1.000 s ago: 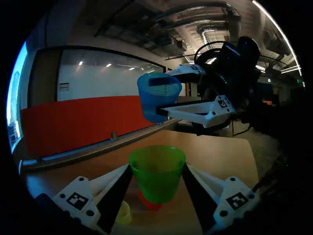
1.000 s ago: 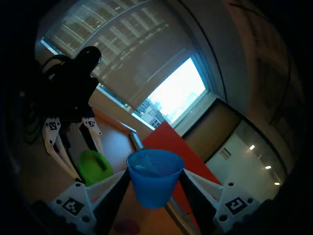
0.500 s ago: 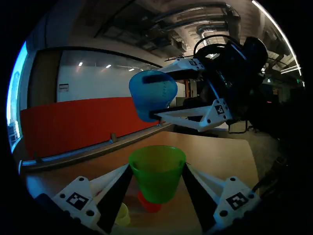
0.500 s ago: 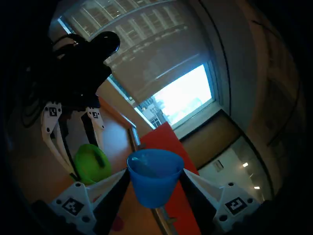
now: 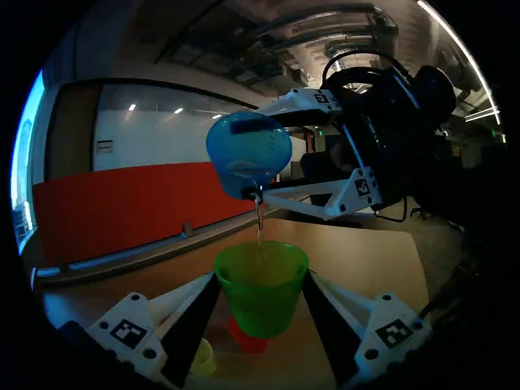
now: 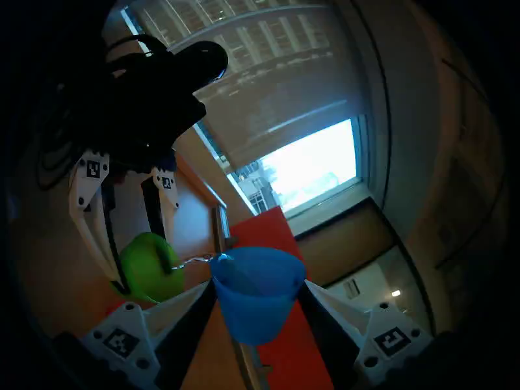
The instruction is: Pour water
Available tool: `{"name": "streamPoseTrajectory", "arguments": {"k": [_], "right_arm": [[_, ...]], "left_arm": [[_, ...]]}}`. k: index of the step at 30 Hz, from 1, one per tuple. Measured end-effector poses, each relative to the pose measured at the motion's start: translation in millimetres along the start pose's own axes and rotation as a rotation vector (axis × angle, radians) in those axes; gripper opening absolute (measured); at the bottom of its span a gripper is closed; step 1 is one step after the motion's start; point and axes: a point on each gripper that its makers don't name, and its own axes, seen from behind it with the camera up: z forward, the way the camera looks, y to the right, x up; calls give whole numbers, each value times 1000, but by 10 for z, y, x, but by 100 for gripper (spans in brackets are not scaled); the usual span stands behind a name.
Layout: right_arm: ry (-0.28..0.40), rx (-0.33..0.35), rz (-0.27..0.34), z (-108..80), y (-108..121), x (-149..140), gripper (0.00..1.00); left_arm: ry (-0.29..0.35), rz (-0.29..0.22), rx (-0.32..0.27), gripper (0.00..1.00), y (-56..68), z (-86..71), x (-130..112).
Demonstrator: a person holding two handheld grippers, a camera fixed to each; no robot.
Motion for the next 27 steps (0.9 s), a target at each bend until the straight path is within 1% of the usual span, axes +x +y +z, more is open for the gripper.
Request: {"name": "streamPoseTrajectory", "arguments": {"k": [17,27], "right_arm": [[-8,-23,-89,12,58,-13,89],[-10,-37,-119,19,118,-25,89]], "left_arm": [[-2,4,-8,85,26,17,-25],[-4,6,-6,85,23,9,-33]]}}
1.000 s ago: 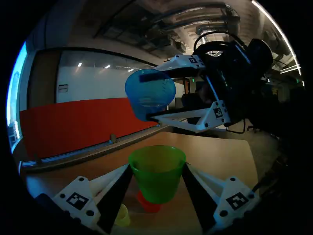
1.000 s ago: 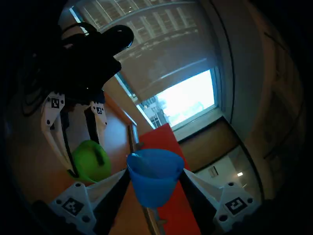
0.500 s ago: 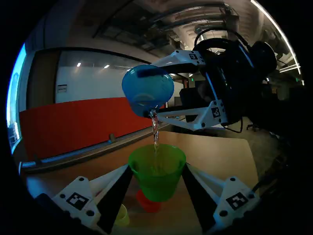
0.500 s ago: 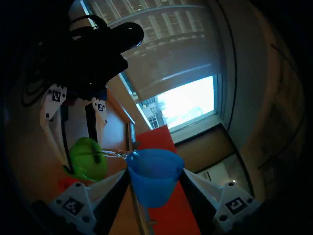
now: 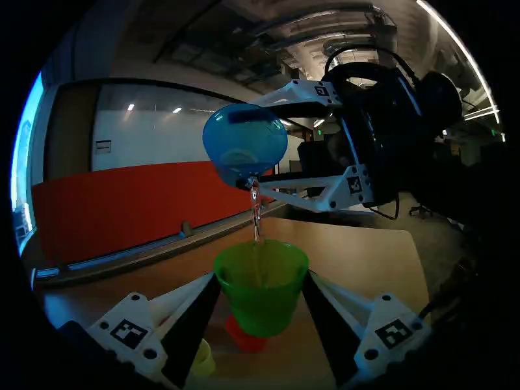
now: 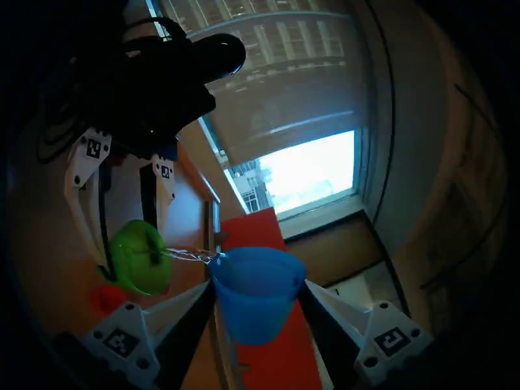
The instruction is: Pour water
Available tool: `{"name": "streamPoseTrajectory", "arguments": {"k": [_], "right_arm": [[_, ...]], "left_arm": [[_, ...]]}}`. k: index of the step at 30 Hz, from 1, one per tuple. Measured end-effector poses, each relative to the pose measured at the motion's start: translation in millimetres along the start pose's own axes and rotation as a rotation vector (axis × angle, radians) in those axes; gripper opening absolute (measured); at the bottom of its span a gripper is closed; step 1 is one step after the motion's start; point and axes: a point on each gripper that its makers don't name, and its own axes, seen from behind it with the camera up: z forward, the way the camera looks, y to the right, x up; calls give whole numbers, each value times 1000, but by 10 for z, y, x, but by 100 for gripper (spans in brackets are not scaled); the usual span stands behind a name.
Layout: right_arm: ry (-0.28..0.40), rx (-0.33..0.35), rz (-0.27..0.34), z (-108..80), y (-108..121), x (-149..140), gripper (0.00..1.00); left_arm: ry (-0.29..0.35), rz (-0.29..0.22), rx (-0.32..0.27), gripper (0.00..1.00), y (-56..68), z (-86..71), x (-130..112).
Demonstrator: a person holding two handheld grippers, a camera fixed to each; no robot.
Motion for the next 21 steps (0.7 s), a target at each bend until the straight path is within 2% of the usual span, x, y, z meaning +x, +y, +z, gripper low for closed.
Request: {"name": "streamPoseTrajectory", "arguments": {"k": [21], "right_arm": [[-1,-27,-82,-3,106,58,89]], "left_arm": [[3,3,-11,85,57,6,27]]}}
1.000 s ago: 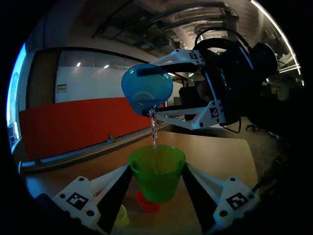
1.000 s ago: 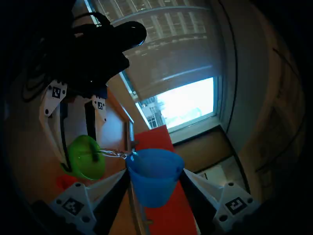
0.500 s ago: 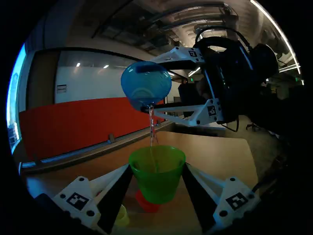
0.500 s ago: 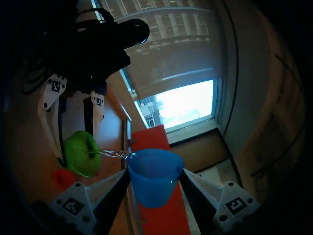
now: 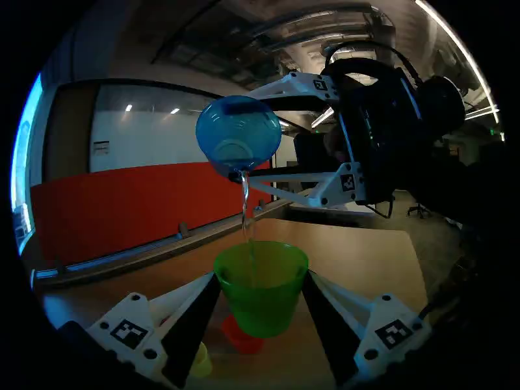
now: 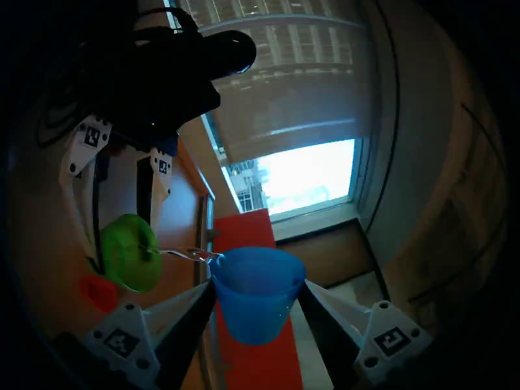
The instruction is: Pour water
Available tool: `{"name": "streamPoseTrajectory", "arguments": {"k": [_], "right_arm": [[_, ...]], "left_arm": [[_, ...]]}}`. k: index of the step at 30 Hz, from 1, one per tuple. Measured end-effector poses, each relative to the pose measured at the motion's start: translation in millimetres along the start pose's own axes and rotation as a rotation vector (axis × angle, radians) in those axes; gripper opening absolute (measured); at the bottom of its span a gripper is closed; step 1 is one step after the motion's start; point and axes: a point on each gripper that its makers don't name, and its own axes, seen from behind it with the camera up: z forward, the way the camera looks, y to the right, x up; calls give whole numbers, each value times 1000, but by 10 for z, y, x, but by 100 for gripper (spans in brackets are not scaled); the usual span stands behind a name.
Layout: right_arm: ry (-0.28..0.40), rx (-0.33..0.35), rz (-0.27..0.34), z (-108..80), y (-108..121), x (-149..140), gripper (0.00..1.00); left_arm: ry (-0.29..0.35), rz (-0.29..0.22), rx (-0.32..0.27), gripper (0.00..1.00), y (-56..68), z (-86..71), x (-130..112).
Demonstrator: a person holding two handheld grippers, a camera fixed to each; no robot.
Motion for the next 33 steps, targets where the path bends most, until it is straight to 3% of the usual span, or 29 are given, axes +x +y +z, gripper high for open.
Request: {"name": "streamPoseTrajectory", "arguments": {"k": [33], "right_arm": [[-11,-19,-153,33,109,54,89]], "left_arm": [[5,5,3,85,14,-24,26]]}}
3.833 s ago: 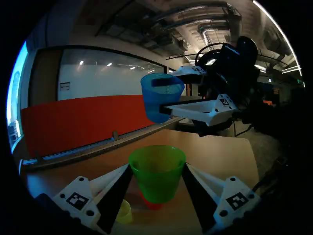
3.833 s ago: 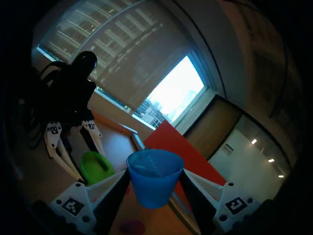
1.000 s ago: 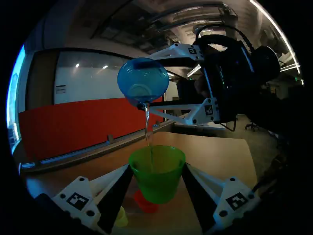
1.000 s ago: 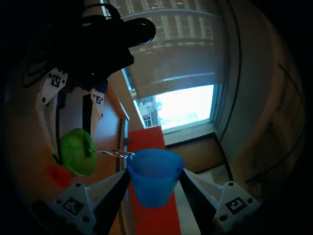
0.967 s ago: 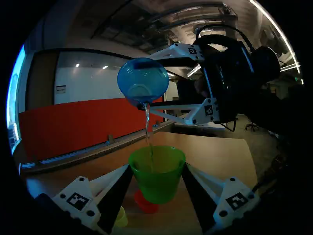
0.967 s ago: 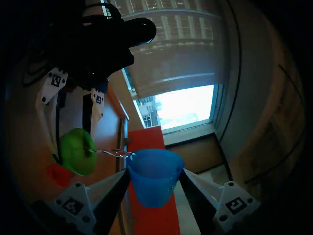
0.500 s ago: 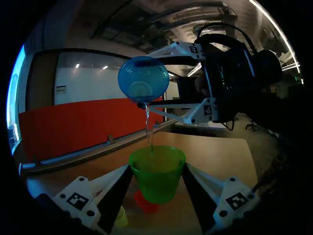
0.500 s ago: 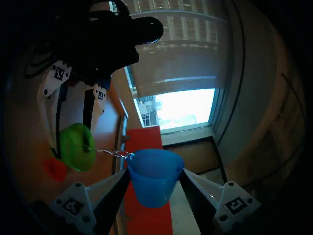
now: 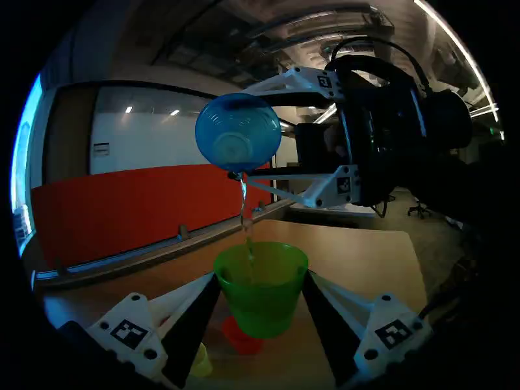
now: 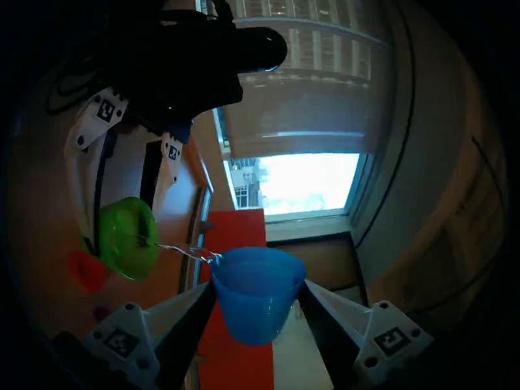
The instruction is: Pour water
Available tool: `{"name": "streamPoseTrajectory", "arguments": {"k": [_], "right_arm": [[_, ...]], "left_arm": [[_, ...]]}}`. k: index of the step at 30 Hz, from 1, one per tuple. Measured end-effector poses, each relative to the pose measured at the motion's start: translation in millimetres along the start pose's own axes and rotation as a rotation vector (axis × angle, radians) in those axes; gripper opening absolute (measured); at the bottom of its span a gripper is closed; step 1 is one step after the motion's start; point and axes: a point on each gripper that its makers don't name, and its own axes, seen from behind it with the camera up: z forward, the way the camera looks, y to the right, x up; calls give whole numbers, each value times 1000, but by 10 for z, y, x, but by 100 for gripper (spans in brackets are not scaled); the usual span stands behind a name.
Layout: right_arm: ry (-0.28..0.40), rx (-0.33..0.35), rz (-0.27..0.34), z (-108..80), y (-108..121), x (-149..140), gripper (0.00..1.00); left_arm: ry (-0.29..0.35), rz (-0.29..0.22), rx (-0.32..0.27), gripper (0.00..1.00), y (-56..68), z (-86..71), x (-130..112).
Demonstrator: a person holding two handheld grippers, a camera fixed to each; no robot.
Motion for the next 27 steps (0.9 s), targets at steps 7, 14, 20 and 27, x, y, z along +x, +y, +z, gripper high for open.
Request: {"name": "streamPoseTrajectory", "arguments": {"k": [7,14,20,27], "right_arm": [[0,-3,-38,10,8,24,89],[-4,-6,-84,10,7,28,89],[-1,-10,-104,2,30,49,89],[-1,-14,-141,-3,65,71,89]], "left_arm": [[-1,4,0,85,14,5,3],[1,5,0,85,18,5,13],[1,5,2,85,12,7,18],[3,5,1,85,11,-1,31]]}}
